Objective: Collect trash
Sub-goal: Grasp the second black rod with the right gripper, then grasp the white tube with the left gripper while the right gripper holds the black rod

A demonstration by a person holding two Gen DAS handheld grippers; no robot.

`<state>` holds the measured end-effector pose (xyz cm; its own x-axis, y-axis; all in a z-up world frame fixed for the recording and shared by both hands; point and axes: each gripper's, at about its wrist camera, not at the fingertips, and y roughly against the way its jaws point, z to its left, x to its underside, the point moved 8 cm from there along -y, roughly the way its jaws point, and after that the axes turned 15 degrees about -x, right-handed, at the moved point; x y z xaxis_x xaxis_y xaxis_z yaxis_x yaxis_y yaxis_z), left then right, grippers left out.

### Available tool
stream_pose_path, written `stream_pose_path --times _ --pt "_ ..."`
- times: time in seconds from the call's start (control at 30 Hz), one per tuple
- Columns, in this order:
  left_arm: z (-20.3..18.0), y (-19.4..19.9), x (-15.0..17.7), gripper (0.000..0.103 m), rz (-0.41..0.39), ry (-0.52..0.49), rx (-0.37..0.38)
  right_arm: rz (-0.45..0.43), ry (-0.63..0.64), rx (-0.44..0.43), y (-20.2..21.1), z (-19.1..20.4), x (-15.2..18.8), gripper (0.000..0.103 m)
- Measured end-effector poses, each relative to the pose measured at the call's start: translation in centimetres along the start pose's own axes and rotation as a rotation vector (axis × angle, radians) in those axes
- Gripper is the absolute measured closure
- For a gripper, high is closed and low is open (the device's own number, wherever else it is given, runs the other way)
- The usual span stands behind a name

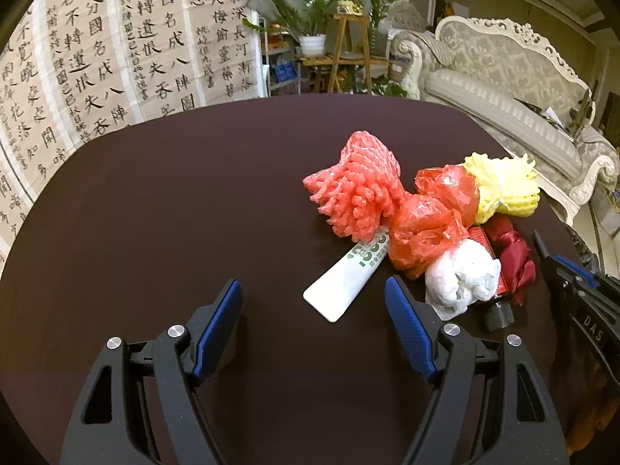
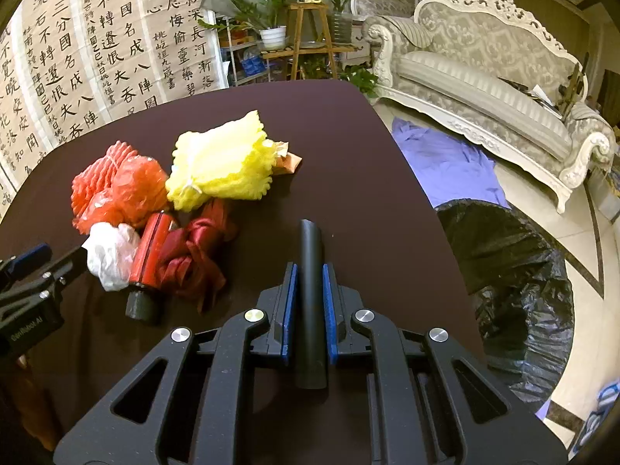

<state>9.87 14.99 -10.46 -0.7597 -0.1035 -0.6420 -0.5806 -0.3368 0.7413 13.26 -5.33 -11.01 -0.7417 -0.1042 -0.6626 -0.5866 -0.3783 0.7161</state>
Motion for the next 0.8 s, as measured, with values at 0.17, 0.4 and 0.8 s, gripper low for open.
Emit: stream_pose_path --times 0.17,0.4,0.8 --pt "-0.4 -1.2 -0.4 0.03 0.033 -0.013 0.034 0.0 0.0 0.002 -0.1 -0.1 -0.2 0.09" --pt "-1.4 -0.3 0.1 0.066 -0.02 -0.089 0.04 0.001 0.001 0.002 -0.1 -0.1 -0.3 0.09" --pt "-0.4 1.3 2.0 0.086 -0.011 -0.094 0.081 0.002 0.007 0.003 -0.1 0.0 -0.4 0.09"
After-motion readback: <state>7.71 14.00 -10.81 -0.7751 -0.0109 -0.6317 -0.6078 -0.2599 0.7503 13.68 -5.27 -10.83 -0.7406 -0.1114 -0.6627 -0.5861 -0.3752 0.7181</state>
